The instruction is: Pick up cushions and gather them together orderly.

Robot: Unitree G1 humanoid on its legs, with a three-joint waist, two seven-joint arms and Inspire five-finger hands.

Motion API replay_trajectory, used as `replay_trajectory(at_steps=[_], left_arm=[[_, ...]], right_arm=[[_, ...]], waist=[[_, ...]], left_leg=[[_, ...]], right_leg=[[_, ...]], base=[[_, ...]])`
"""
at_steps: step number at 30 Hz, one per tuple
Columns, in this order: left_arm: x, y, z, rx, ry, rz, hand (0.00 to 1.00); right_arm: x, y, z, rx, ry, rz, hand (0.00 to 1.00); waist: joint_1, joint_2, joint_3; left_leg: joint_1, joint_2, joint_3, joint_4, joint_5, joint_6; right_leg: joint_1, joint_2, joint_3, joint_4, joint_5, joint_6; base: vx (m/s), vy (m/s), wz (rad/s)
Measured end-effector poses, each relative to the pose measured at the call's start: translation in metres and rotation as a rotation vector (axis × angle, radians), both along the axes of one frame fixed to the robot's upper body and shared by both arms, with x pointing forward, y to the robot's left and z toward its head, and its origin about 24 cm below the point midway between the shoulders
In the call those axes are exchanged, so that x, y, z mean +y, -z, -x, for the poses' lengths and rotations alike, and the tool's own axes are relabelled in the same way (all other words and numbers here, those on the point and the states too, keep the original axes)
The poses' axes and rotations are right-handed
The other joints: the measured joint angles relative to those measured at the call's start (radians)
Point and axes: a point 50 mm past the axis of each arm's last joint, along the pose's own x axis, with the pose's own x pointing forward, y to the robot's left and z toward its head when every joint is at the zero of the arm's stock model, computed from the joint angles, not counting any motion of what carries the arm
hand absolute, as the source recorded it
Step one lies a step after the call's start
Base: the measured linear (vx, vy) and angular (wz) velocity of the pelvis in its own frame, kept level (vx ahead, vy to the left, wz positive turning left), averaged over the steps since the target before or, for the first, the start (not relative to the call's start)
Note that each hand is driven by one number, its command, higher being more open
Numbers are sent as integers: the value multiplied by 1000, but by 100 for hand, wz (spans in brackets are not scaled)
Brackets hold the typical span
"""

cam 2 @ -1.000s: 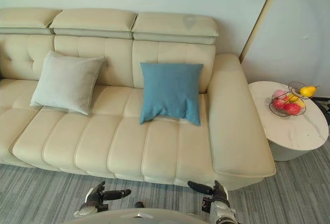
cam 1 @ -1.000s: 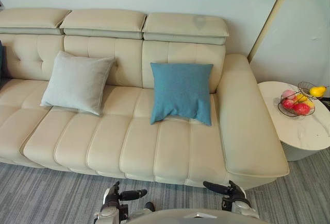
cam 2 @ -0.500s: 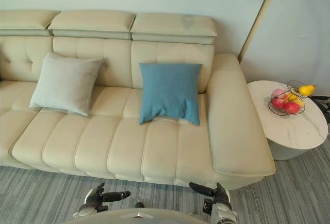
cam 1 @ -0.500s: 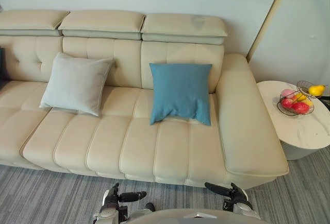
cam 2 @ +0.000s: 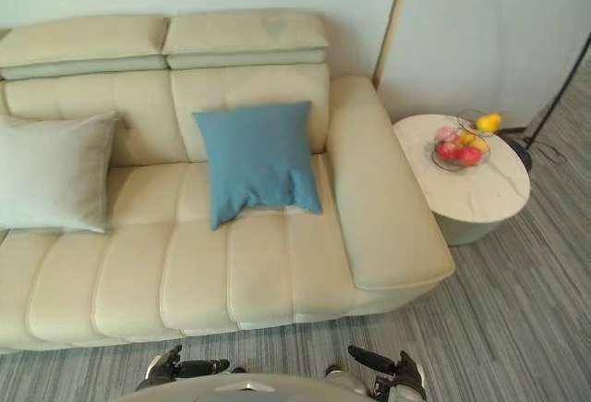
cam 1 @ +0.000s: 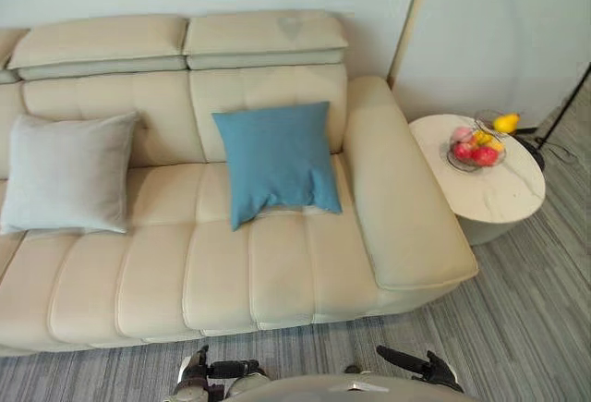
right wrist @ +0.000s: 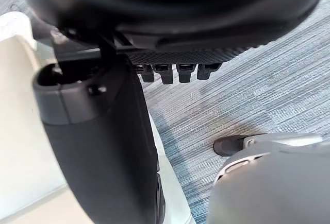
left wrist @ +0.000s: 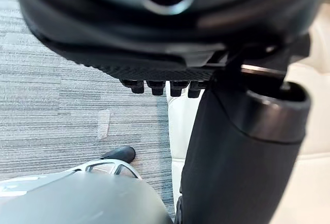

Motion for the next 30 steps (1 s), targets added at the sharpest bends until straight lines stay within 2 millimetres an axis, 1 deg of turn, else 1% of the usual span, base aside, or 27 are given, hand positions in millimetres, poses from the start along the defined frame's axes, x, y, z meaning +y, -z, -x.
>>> replay_trajectory(at_steps=[1, 2, 3, 4, 5, 6, 7, 8, 9, 10, 11, 12, 15, 16, 17, 18, 19, 20, 21, 22, 23, 24, 25, 26, 27, 28, 30], left_arm=[[-3, 1, 0, -3, -22, 10, 100], [-3, 1, 1, -1, -28, 11, 100], [-3, 1, 1, -1, -28, 11, 100], [-2, 0, 0, -3, -22, 6, 100], [0, 0, -2, -6, -10, -4, 100], [3, -1, -4, -8, -3, -14, 100], [3, -3, -10, -21, 8, -17, 100], [3, -3, -14, -32, 13, -18, 100], [3, -4, -19, -41, 20, -20, 100], [3, -5, -21, -45, 22, -19, 100], [0, -6, -27, -61, 27, -13, 100], [-7, -7, -36, -83, 31, 4, 100], [-26, -4, -38, -90, 34, 57, 100], [-29, -5, -40, -95, 39, 64, 100], [-28, -5, -41, -96, 46, 63, 100], [-28, -5, -40, -91, 48, 65, 100], [-28, -5, -40, -90, 48, 65, 100], [-26, -3, -33, -81, 41, 60, 100], [-25, -4, -35, -86, 43, 56, 100], [-21, -5, -38, -100, 33, 45, 100], [-21, -6, -40, -109, 34, 42, 100], [-21, -7, -40, -119, 27, 43, 100], [-20, -8, -41, -129, 10, 46, 100], [-20, -8, -41, -133, 9, 46, 100], [-21, -8, -43, -139, 7, 48, 100], [-23, -9, -45, -150, 7, 51, 100], [-25, -9, -46, -154, 5, 56, 100]], right_arm=[[-2, -2, -3, -14, -1, 7, 100], [-2, -3, -6, -30, -5, 13, 100], [-2, -3, -6, -31, -6, 13, 100], [-2, -5, -11, -48, -14, 16, 100], [1, -6, -18, -65, -29, 13, 100], [3, -6, -22, -75, -41, 14, 100], [3, -7, -27, -86, -43, 14, 100], [2, -8, -28, -86, -44, 17, 100], [2, -7, -28, -79, -60, 19, 100], [2, -7, -27, -73, -65, 21, 100], [-1, -6, -29, -59, -79, 26, 100], [-4, -6, -27, -44, -79, 33, 100], [-12, -8, -29, -43, -82, 62, 100], [-11, -8, -28, -39, -83, 60, 100], [-8, -7, -28, -34, -92, 53, 100], [-7, -6, -26, -29, -98, 51, 100], [-7, -6, -25, -24, -100, 52, 100], [-6, -5, -24, -10, -126, 55, 100], [-5, -5, -24, -10, -130, 56, 100], [-4, -6, -29, -17, -142, 63, 100], [-4, -6, -30, -18, -141, 64, 100], [-4, -5, -30, -13, -142, 62, 100], [-3, -5, -28, -6, -142, 57, 100], [-1, -4, -28, -5, -140, 51, 100], [-1, -4, -27, -4, -139, 52, 100], [-2, -4, -25, -3, -130, 54, 100], [-3, -3, -21, 5, -126, 56, 100]], waist=[[0, 10, 5], [-1, 11, 7], [-1, 11, 7], [-2, 6, 9], [-2, -1, 11], [-2, -2, 20], [-24, 1, 28], [-27, -1, 30], [-27, -6, 32], [-29, -7, 32], [-34, 0, 36], [-40, 7, 45], [-51, 46, 57], [-54, 44, 58], [-55, 28, 59], [-57, 23, 60], [-57, 25, 61], [-52, 24, 63], [-49, 25, 63], [-45, 24, 65], [-42, 24, 65], [-36, 15, 75], [-31, 10, 79], [-29, 10, 79], [-28, 10, 80], [-21, 11, 79], [-11, 14, 78]], left_leg=[[8, 3, 40, -6, -2, -3], [17, 10, 91, -3, -8, -11], [17, 10, 97, -2, -8, -12], [29, 22, 166, 6, -18, -19], [30, 43, 233, 29, -33, -24], [30, 50, 277, 44, -41, -21], [32, 61, 333, 50, -43, -20], [40, 67, 375, 52, -43, -24], [49, 74, 420, 62, -50, -34], [51, 81, 438, 71, -54, -41], [61, 98, 494, 91, -54, -50], [81, 105, 516, 90, -46, -62], [130, 131, 527, 119, -43, -63], [131, 151, 525, 172, -43, -63], [121, 198, 520, 298, -44, -62], [106, 272, 510, 452, -44, -45], [96, 307, 499, 518, -42, -20], [55, 404, 422, 724, -35, 76], [28, 413, 377, 789, -80, 84], [-73, 351, 206, 883, -204, 58], [-93, 322, 161, 882, -228, 51], [-122, 248, 80, 845, -266, 39], [-142, 181, 11, 768, -286, 31], [-163, 134, -48, 684, -291, 24], [-180, 109, -90, 638, -291, 23], [-222, 50, -207, 533, -288, 18], [-231, 0, -330, 399, -267, -7]], right_leg=[[-28, 7, 36, 19, 0, 0], [-57, 16, 81, 38, 2, -3], [-60, 17, 87, 41, 3, -4], [-97, 36, 118, 61, 14, -15], [-137, 47, 69, 70, 35, -33], [-157, 35, 6, 76, 25, -78], [-185, -29, -200, 146, -15, -128], [-197, -85, -358, 198, -31, -151], [-197, -135, -510, 241, -45, -158], [-195, -147, -556, 253, -47, -157], [-196, -153, -662, 273, -55, -164], [-201, -138, -662, 286, -53, -157], [-201, -91, -593, 281, -68, -166], [-201, -83, -573, 285, -81, -162], [-195, -80, -545, 286, -97, -163], [-178, -58, -522, 271, -103, -168], [-168, -43, -511, 260, -104, -172], [-137, 0, -452, 227, -115, -193], [-132, 15, -429, 220, -118, -203], [-122, 38, -355, 210, -120, -221], [-117, 42, -335, 207, -120, -222], [-98, 51, -281, 200, -120, -222], [-78, 56, -231, 198, -118, -223], [-68, 61, -188, 194, -118, -222], [-64, 64, -159, 192, -118, -221], [-66, 71, -98, 188, -116, -208], [-70, 82, -37, 185, -111, -189]], base=[[-25, 0, -100], [-44, -13, -92], [-41, -28, -121], [-94, -99, -140], [-75, -83, -180], [-82, -105, -159], [-5, -26, -130], [31, -26, -138], [102, -16, -111], [160, -57, -138], [159, -83, -123], [165, -104, -130], [128, -128, -104], [147, -222, -80], [154, -274, -75], [167, -352, -65], [139, -288, -85], [117, -197, -84], [113, -67, -142], [105, -22, -114], [111, 36, -146], [114, 72, -134], [106, 85, -156], [68, 77, -130], [70, 98, -142], [88, 124, -128], [90, 119, -131]])
